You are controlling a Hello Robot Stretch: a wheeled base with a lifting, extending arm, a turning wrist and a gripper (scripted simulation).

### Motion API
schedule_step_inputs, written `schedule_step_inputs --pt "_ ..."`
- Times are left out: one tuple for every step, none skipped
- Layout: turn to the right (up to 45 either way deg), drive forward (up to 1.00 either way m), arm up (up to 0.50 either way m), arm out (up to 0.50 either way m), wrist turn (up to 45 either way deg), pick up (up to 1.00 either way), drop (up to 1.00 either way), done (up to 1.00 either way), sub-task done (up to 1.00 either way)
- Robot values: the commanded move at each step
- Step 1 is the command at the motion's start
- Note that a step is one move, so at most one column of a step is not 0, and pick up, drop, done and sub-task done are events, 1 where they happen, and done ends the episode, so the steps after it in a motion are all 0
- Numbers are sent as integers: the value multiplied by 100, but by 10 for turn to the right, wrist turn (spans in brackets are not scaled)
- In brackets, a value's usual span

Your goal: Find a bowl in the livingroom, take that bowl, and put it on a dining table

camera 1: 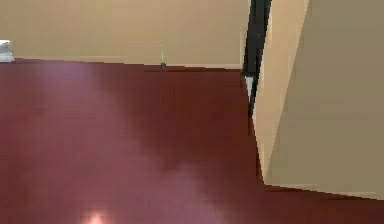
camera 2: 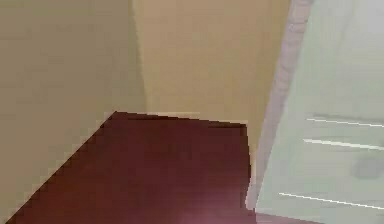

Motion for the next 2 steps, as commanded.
schedule_step_inputs --pt "0 100 0 0 0 0 0 0 0" --pt "0 20 0 0 0 0 0 0 0"
